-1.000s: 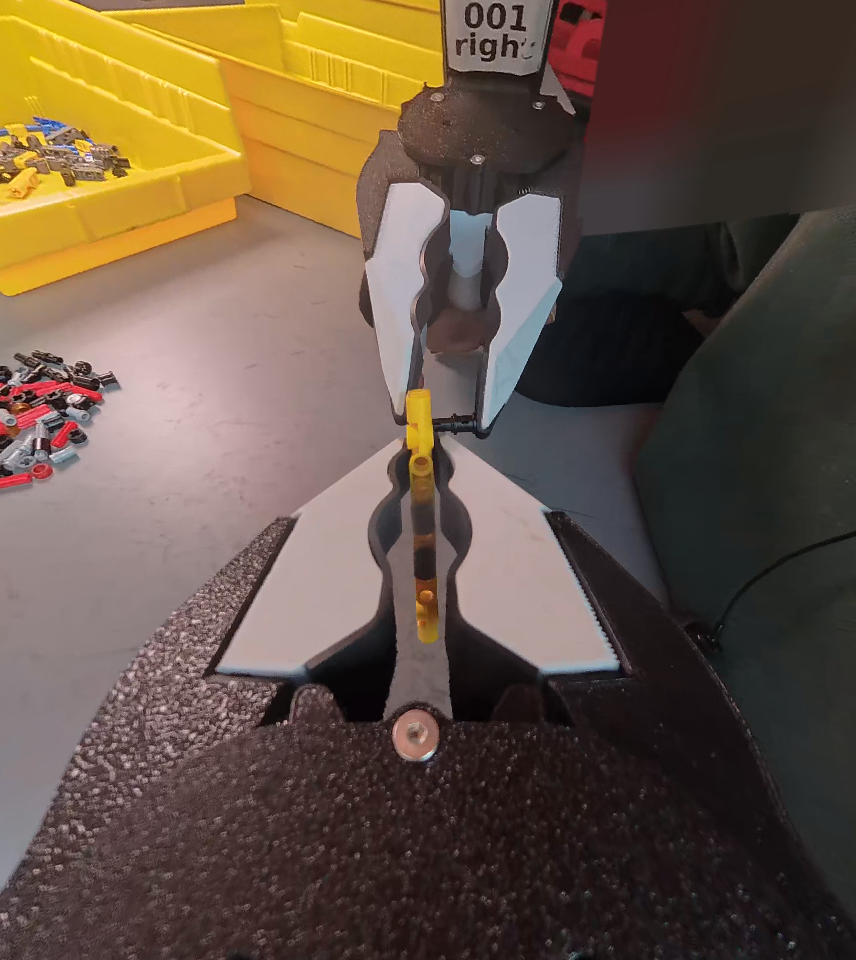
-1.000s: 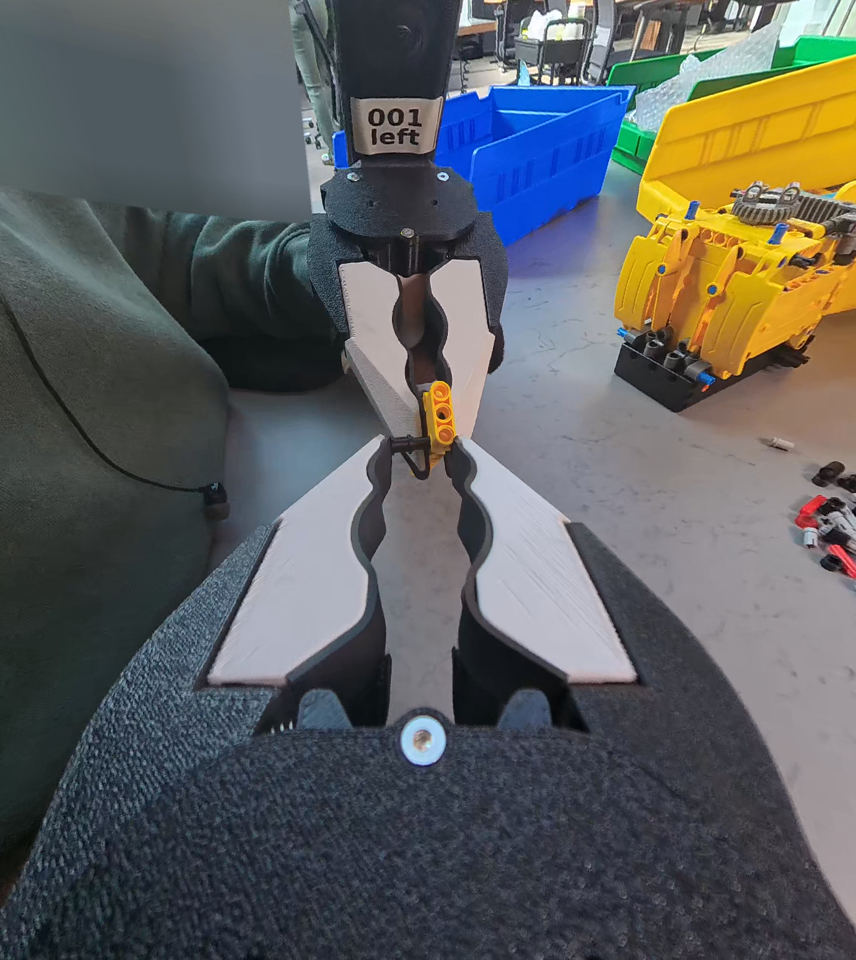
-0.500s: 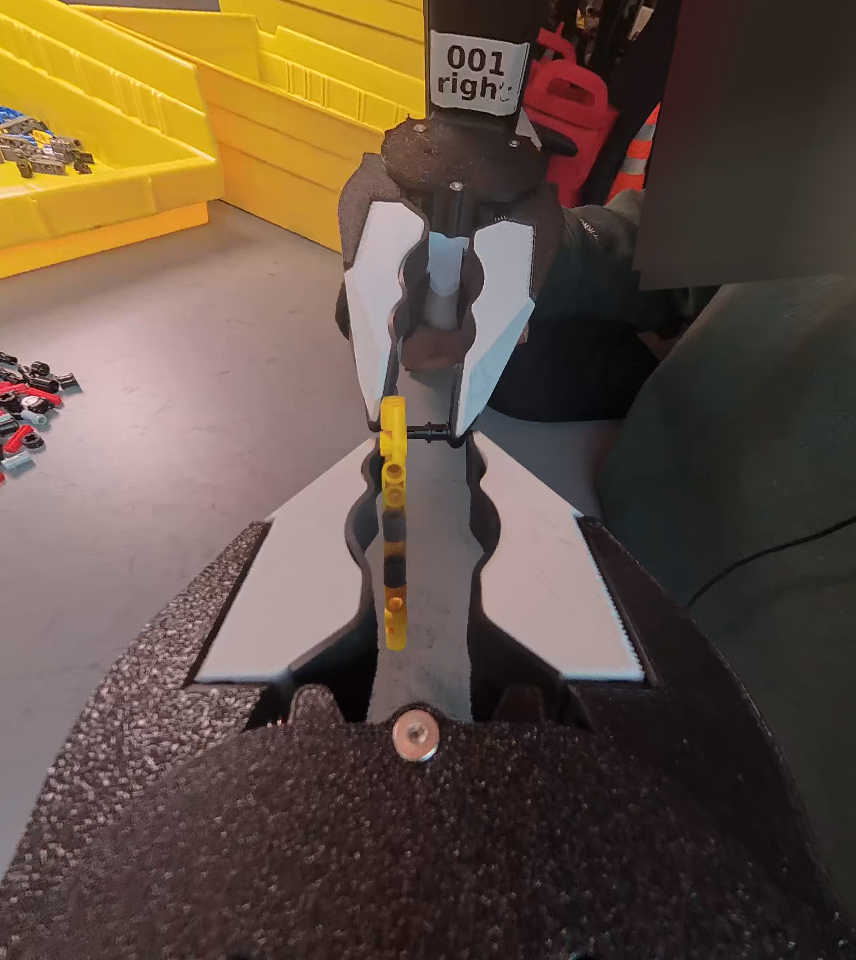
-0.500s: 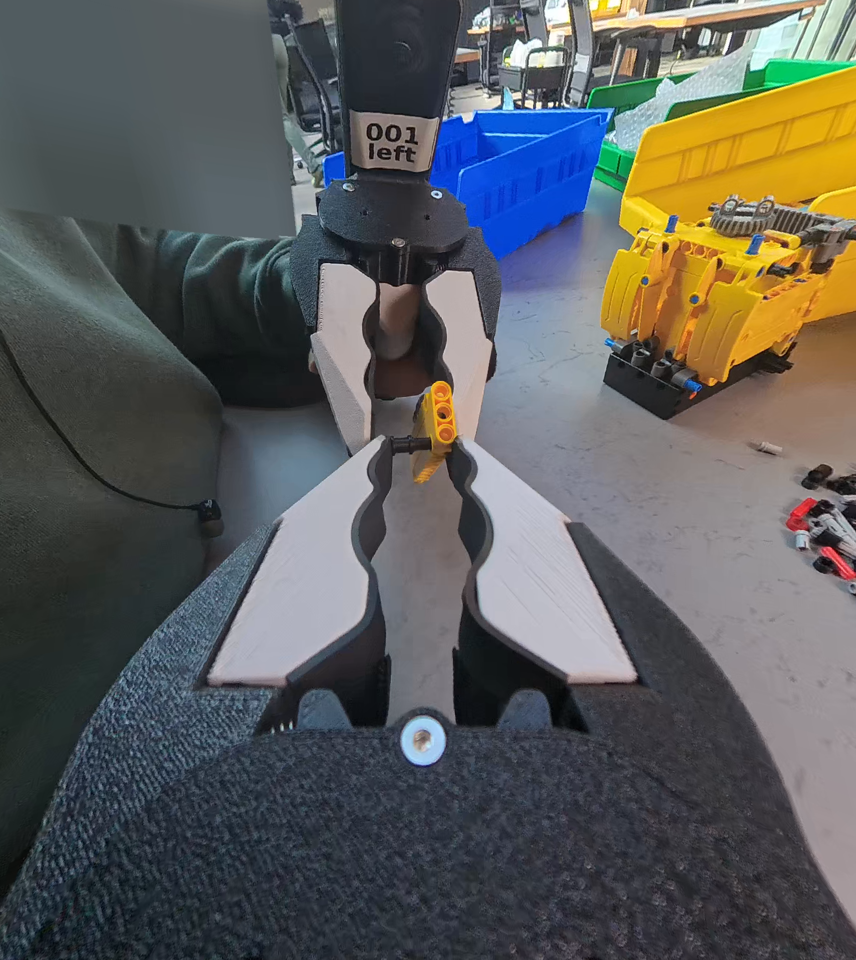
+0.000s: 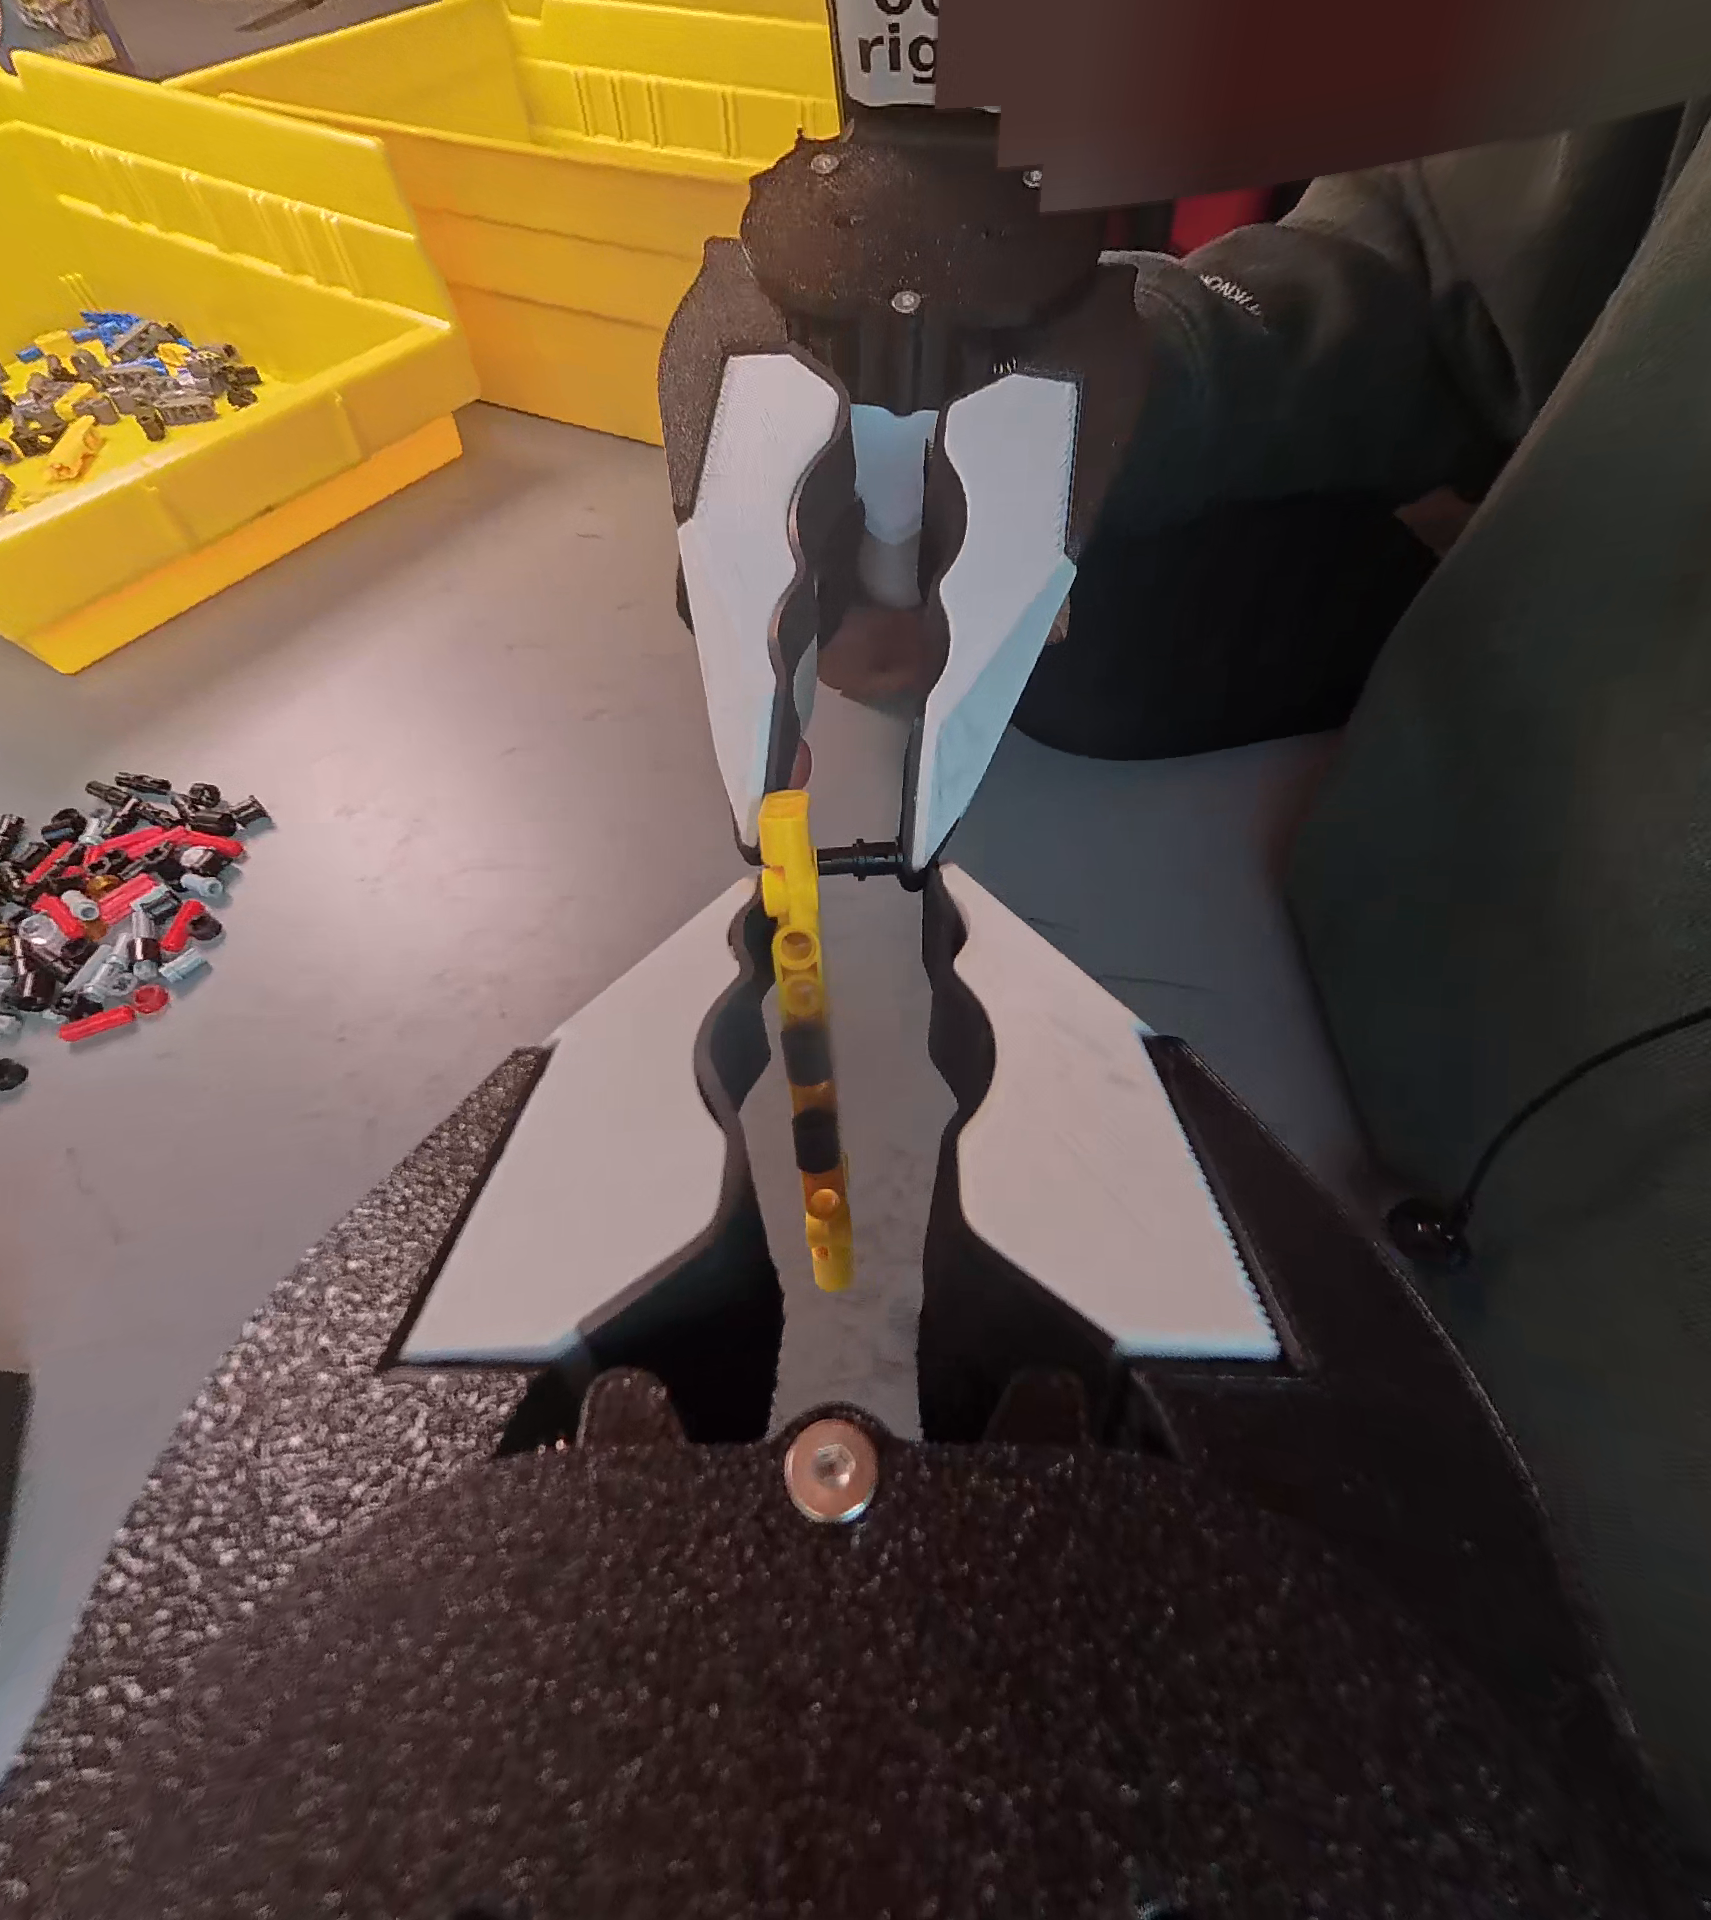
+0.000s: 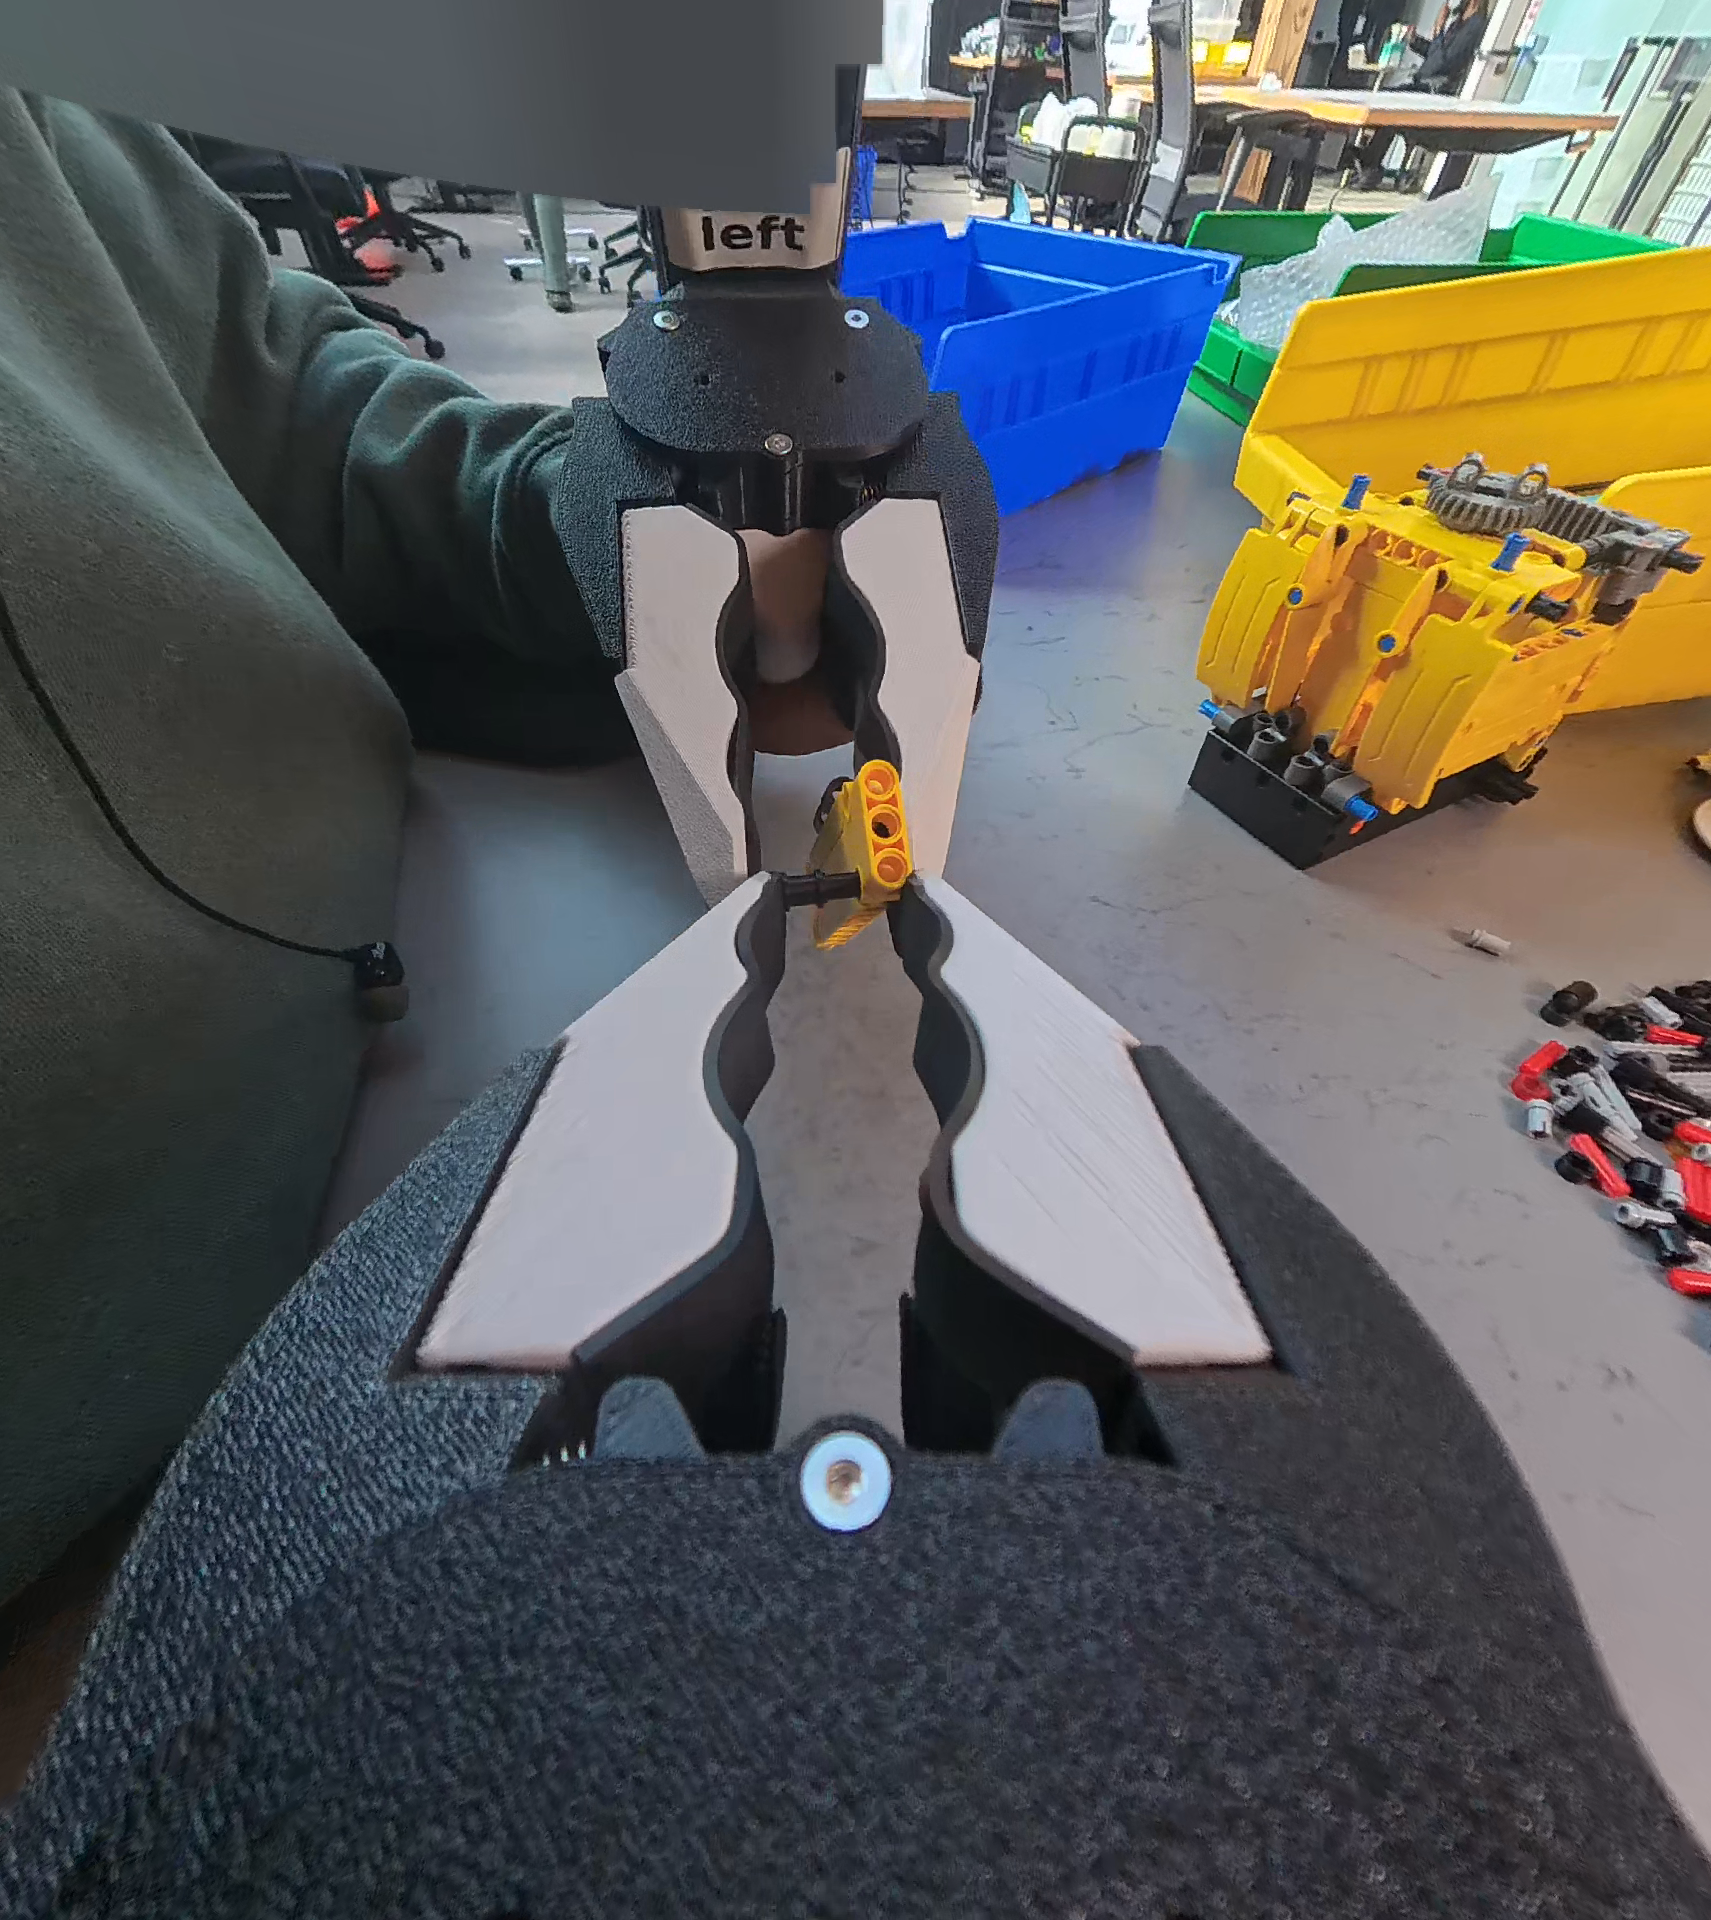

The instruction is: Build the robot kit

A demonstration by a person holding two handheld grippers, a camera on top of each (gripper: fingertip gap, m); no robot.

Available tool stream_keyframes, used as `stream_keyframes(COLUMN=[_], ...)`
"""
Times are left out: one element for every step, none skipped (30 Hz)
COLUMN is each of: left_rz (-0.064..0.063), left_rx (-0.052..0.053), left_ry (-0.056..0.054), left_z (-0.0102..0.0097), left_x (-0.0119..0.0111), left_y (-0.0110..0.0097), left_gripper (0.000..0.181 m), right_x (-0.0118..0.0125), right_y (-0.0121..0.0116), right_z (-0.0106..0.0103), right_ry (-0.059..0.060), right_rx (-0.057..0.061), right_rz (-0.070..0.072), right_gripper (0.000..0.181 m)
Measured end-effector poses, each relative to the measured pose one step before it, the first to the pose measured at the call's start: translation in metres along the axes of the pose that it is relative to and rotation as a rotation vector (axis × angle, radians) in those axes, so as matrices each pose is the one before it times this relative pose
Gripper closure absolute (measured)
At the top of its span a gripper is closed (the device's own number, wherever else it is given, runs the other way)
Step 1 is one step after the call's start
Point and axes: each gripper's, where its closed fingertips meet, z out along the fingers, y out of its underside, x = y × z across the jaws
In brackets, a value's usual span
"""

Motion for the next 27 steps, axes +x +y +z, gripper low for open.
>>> stream_keyframes(left_rz=[0.0253,0.0332,0.0348,0.0375,0.0449,0.0526,0.0497,0.0407,0.0365,0.0303,0.0305,0.0253,0.0164,0.0058,0.0016,0.0082,0.0113,0.0056,-0.0001,-0.0008,0.0001,0.0006,-0.0048,-0.0138,-0.0162,-0.0135,-0.0157], left_rx=[-0.0052,-0.0014,0.0002,0.0008,-0.0055,-0.0104,-0.0134,-0.0089,-0.0087,-0.0134,-0.0156,-0.0119,-0.0018,0.0027,0.0017,-0.0005,-0.0023,-0.0017,0.0009,0.0,-0.0012,0.0027,0.0102,0.0112,0.0116,0.0039,-0.0013], left_ry=[-0.0087,-0.0152,-0.0161,-0.0167,-0.0183,-0.0228,-0.0219,-0.0168,-0.0173,-0.016,-0.0161,-0.0111,-0.0069,-0.0039,-0.0017,-0.0056,-0.0043,0.0012,0.0029,0.0039,0.0041,-0.0017,-0.0015,0.0026,0.0,0.0,-0.0025], left_z=[-0.00035,-0.00063,-0.00065,-0.00097,-0.00078,-0.0006,-0.0005,-0.00063,-0.0008,-0.00054,-0.00009,0.00013,-0.00027,-0.00076,-0.00063,-0.00036,0.00007,0.00003,0.00011,0.00012,0.00017,-0.00009,-0.0003,-0.00022,0.00005,0.00029,0.0007], left_x=[0.00067,0.00036,0.00084,0.00068,0.00069,0.00054,0.00034,0.00037,-0.00005,-0.00072,-0.00106,-0.00047,-0.00047,-0.00083,-0.00088,-0.0008,-0.00015,0.00034,0.00053,0.00052,0.00057,-0.00009,-0.00047,-0.0004,-0.00071,-0.00051,-0.00083], left_y=[-0.00021,-0.00102,-0.00177,-0.00207,-0.00167,-0.00111,-0.00073,-0.00108,-0.00118,0.00001,0.00108,0.0011,-0.00043,-0.00136,-0.00119,-0.00064,0.00002,0.0003,0.00031,0.00051,0.00042,-0.00022,-0.00125,-0.00093,-0.00069,0.00034,0.0011], left_gripper=[0.155,0.155,0.155,0.155,0.155,0.156,0.155,0.155,0.155,0.155,0.155,0.155,0.155,0.155,0.154,0.154,0.154,0.154,0.154,0.154,0.154,0.153,0.153,0.152,0.152,0.151,0.151], right_x=[-0.00117,-0.00083,-0.00142,-0.00131,-0.00148,-0.00143,-0.00114,-0.00117,-0.00058,0.00015,0.00043,0.00003,0.00014,0.001,0.00099,0.00091,0.00015,-0.00054,-0.00035,-0.00026,-0.0008,0.00008,0.00075,0.00047,0.00111,0.00016,0.00056], right_y=[-0.00033,-0.00148,-0.00191,-0.00277,-0.00204,-0.00173,-0.00108,-0.00157,-0.00194,-0.00065,0.00048,0.00078,-0.00063,-0.00173,-0.00139,-0.00073,-0.00013,0.00004,0.00009,0.00026,0.00029,-0.00016,-0.0011,-0.00067,-0.00023,0.00037,0.00086], right_z=[-0.00013,-0.00061,-0.00082,-0.00108,-0.00085,-0.00079,-0.00063,-0.00069,-0.00066,0.00008,0.00046,0.00049,-0.00024,-0.00044,-0.00039,-0.00017,0.00002,0.00004,0.00014,0.00026,0.00031,0.00008,-0.00038,-0.00026,-0.00004,0.00025,0.00026], right_ry=[0.0043,0.0101,0.0054,0.0099,0.0113,0.0136,0.0143,0.0135,0.0153,0.016,0.0171,0.0108,0.0091,0.0103,0.0083,0.0077,0.0046,0.0058,0.007,0.0041,-0.0011,-0.0003,0.0041,0.0024,0.0085,0.004,0.0064], right_rx=[-0.0029,0.0045,0.004,0.0086,0.0031,0.0027,-0.0006,0.0053,0.0055,-0.0027,-0.0059,-0.0057,0.0027,0.0072,0.0064,0.0026,-0.0019,-0.0031,-0.0024,-0.0044,-0.0054,-0.0019,0.004,0.0007,-0.0011,-0.0034,-0.0055], right_rz=[-0.0243,-0.033,-0.0316,-0.0347,-0.044,-0.0551,-0.0483,-0.0483,-0.0448,-0.0361,-0.0373,-0.0339,-0.0266,-0.0128,-0.0074,-0.01,-0.0137,-0.016,-0.0143,-0.0097,-0.0088,-0.0016,-0.001,-0.002,-0.0057,-0.0083,-0.007], right_gripper=[0.16,0.16,0.16,0.16,0.16,0.16,0.16,0.16,0.16,0.16,0.16,0.16,0.16,0.159,0.159,0.159,0.159,0.158,0.158,0.158,0.158,0.158,0.158,0.159,0.159,0.159,0.159])
